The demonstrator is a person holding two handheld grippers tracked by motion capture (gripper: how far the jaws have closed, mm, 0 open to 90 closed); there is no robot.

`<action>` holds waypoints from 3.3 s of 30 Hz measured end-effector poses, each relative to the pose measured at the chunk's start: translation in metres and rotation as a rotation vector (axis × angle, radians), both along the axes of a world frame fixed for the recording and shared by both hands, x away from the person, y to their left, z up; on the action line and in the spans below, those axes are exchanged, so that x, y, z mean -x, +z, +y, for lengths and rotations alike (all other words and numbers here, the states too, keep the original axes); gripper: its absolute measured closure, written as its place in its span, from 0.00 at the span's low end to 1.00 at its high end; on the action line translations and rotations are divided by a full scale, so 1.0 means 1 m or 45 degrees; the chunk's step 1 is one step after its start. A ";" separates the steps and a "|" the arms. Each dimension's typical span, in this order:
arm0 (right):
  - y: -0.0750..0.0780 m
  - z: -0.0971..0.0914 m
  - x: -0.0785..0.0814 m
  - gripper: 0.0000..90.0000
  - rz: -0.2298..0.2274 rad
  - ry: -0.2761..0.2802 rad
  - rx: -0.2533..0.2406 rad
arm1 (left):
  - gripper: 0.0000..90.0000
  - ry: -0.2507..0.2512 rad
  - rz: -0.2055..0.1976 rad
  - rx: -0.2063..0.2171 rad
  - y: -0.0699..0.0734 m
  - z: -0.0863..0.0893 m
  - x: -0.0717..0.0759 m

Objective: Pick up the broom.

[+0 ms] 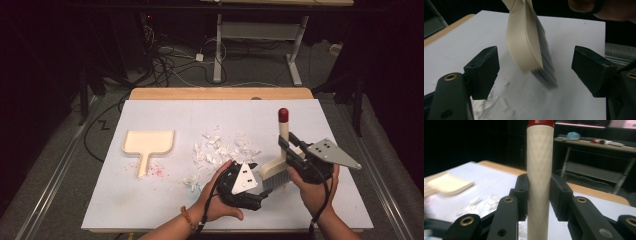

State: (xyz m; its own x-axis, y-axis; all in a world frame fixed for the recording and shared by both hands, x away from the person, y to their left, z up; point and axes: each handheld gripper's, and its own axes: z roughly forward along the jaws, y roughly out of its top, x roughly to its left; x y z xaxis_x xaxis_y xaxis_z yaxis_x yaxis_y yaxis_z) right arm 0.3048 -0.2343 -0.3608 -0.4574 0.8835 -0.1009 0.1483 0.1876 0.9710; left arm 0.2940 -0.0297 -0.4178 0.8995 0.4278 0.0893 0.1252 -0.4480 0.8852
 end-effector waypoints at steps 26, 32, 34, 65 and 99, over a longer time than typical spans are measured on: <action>0.003 0.033 0.035 0.60 -0.044 0.390 0.090 | 0.72 -0.071 0.105 -0.034 0.014 0.090 -0.003; -0.004 0.027 0.025 0.51 -0.017 0.674 0.287 | 0.72 -0.106 0.080 -0.096 0.019 0.110 0.003; -0.014 0.025 0.016 0.50 0.030 0.737 0.317 | 0.72 -0.129 0.076 -0.107 0.019 0.114 0.005; -0.042 0.031 -0.010 0.76 0.264 0.998 0.393 | 0.18 0.213 -0.179 -0.149 0.010 0.143 0.017; -0.023 -0.008 -0.071 0.76 0.270 0.419 0.385 | 0.17 0.609 -0.036 -0.280 -0.046 0.235 0.049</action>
